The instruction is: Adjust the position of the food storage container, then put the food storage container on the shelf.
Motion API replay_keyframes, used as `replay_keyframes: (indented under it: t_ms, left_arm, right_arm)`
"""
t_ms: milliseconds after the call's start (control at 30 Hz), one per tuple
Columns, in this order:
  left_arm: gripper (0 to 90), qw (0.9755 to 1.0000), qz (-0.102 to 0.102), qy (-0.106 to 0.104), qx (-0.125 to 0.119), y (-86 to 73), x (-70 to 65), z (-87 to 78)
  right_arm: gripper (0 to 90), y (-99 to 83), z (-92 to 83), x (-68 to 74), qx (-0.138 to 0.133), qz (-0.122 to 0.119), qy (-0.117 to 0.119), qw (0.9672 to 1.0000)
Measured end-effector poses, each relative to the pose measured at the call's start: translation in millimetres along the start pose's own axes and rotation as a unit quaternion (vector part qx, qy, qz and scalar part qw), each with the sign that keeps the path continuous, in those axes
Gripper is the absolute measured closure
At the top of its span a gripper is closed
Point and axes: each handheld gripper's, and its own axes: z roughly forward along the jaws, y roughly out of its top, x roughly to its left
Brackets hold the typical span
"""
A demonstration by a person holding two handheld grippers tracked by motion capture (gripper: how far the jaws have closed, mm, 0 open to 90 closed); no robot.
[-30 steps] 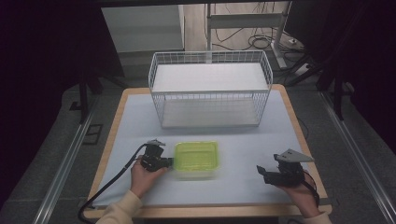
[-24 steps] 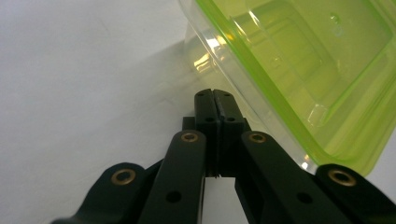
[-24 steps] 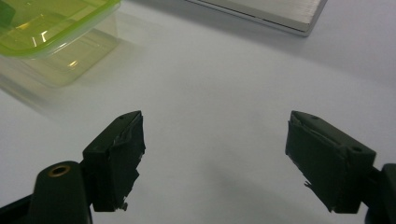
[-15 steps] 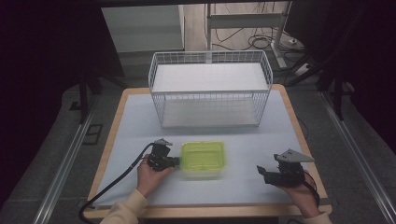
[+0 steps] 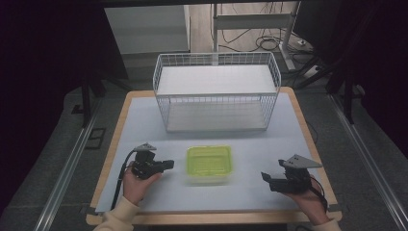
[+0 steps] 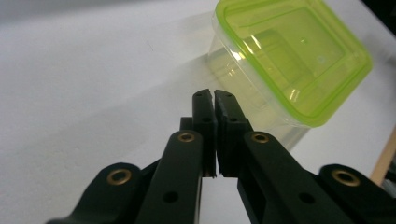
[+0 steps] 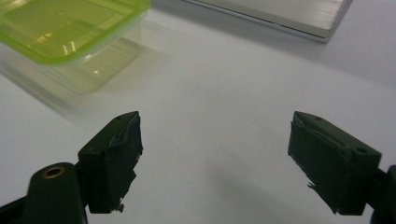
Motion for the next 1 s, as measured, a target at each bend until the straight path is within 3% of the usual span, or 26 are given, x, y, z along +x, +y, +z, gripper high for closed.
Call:
replay_keyframes:
  t_ms: [167,233,267,467,600,767,933,1000]
  left_arm:
    - [79.5,0.9998,0.007,-0.014,-0.007,1.4,-5.0,-2.1]
    - [65.7,0.9998,0.015,-0.008,-0.009,3.3,-7.7,-4.0]
    - [56.7,0.9997,0.009,-0.002,-0.021,4.1,-9.4,-7.4]
    - [41.1,0.9998,-0.002,-0.005,-0.019,8.6,-11.2,-10.8]
    - [38.4,0.9998,-0.006,-0.010,-0.016,11.3,-13.1,-8.9]
    - [37.3,0.9996,-0.011,-0.026,-0.011,14.3,-14.4,-7.8]
    - [37.8,0.9992,-0.023,-0.028,-0.015,18.8,-11.4,-8.4]
    - [38.1,0.9990,-0.027,-0.031,-0.016,20.9,-10.6,-7.6]
  right_arm:
    - [16.3,-0.2,2.2,2.2,0.005,0.006,0.007,0.9999]
    - [15.8,-0.4,3.3,2.2,0.007,0.010,0.012,0.9998]
    - [15.5,0.0,3.8,2.4,0.008,0.016,0.018,0.9997]
    - [16.4,7.7,5.7,5.7,0.005,0.029,0.049,0.9984]
    - [17.8,12.5,9.3,9.2,0.011,0.031,0.066,0.9973]
    - [20.7,23.3,22.9,16.3,0.022,0.057,0.097,0.9934]
    - [22.5,32.8,32.7,17.3,0.028,0.060,0.101,0.9927]
    - [24.2,36.7,37.8,15.0,0.033,0.071,0.108,0.9911]
